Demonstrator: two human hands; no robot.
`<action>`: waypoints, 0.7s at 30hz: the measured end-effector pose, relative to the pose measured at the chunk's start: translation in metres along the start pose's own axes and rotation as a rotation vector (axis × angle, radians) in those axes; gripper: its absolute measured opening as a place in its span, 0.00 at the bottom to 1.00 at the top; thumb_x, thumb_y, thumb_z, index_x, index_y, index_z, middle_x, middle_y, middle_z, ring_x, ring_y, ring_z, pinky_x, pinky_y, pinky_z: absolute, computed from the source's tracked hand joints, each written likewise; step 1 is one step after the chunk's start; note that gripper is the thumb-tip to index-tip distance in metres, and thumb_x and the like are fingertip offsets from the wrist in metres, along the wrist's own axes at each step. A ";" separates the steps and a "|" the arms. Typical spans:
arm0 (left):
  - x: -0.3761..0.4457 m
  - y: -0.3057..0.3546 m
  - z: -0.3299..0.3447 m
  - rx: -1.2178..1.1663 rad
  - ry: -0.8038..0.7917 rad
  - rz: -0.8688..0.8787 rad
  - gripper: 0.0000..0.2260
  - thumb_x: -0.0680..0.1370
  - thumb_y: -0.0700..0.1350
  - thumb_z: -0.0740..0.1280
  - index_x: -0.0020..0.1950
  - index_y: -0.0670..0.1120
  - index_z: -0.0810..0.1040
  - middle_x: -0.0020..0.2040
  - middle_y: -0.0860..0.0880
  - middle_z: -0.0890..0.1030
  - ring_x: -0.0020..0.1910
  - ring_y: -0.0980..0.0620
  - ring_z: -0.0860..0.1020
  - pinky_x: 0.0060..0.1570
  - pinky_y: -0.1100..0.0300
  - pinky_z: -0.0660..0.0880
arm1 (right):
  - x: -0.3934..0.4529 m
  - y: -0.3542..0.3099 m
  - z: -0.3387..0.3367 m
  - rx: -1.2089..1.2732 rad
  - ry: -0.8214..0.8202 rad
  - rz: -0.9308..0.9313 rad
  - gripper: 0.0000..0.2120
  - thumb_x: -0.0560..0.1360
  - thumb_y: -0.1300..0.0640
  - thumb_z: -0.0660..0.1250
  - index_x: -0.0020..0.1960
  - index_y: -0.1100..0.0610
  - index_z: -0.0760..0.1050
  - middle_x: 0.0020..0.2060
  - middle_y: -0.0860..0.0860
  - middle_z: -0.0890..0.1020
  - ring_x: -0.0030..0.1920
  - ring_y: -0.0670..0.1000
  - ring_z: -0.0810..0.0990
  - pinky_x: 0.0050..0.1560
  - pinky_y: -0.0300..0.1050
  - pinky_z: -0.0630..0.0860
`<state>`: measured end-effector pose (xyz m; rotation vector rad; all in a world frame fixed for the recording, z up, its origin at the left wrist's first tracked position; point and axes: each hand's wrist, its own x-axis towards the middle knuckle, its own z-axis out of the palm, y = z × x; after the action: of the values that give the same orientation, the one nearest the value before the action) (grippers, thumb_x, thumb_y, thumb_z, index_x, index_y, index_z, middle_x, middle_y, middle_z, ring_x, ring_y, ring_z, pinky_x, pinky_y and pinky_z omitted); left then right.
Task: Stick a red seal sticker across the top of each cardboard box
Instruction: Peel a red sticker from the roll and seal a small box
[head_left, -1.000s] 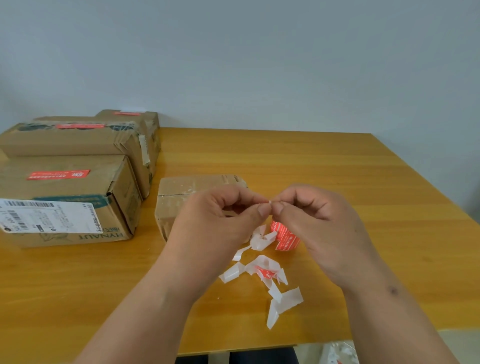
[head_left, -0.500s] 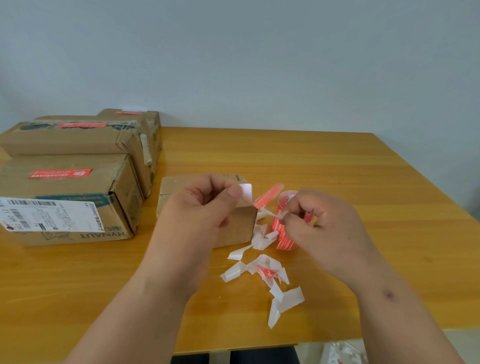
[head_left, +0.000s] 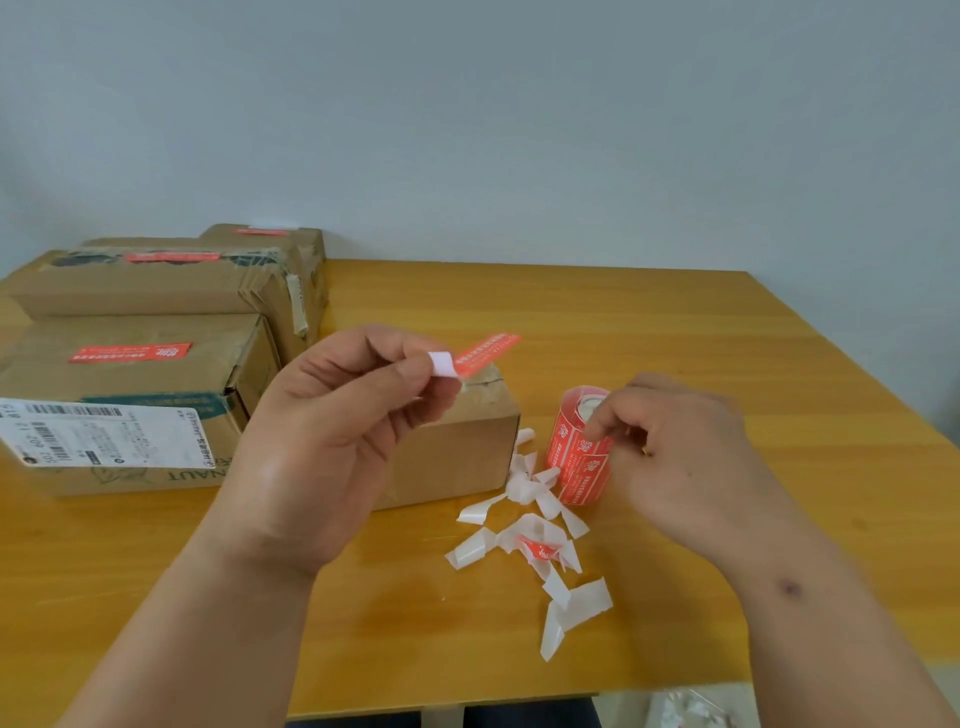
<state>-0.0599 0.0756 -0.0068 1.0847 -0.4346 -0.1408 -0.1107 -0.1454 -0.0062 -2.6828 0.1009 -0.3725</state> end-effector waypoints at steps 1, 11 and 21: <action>0.000 0.001 -0.002 0.031 -0.033 0.024 0.02 0.70 0.42 0.73 0.41 0.47 0.85 0.40 0.47 0.83 0.41 0.51 0.80 0.45 0.60 0.77 | 0.000 -0.005 0.000 0.134 0.029 0.018 0.15 0.73 0.63 0.66 0.37 0.43 0.77 0.37 0.36 0.78 0.42 0.33 0.75 0.52 0.41 0.68; -0.006 0.010 -0.009 0.260 -0.224 0.020 0.12 0.68 0.54 0.76 0.45 0.47 0.86 0.42 0.46 0.85 0.44 0.50 0.82 0.48 0.61 0.77 | 0.019 -0.040 0.005 1.107 -0.134 0.109 0.14 0.66 0.46 0.73 0.42 0.56 0.84 0.36 0.50 0.82 0.39 0.49 0.77 0.44 0.45 0.73; -0.003 0.015 -0.034 0.325 -0.161 -0.147 0.13 0.67 0.50 0.68 0.42 0.44 0.87 0.40 0.40 0.83 0.42 0.45 0.81 0.43 0.57 0.78 | 0.016 -0.044 0.018 0.878 -0.098 0.125 0.04 0.70 0.59 0.74 0.41 0.50 0.82 0.32 0.45 0.81 0.36 0.44 0.78 0.45 0.48 0.78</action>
<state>-0.0502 0.1113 -0.0079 1.4318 -0.5341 -0.2961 -0.0898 -0.1004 0.0011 -1.8111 0.0560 -0.1791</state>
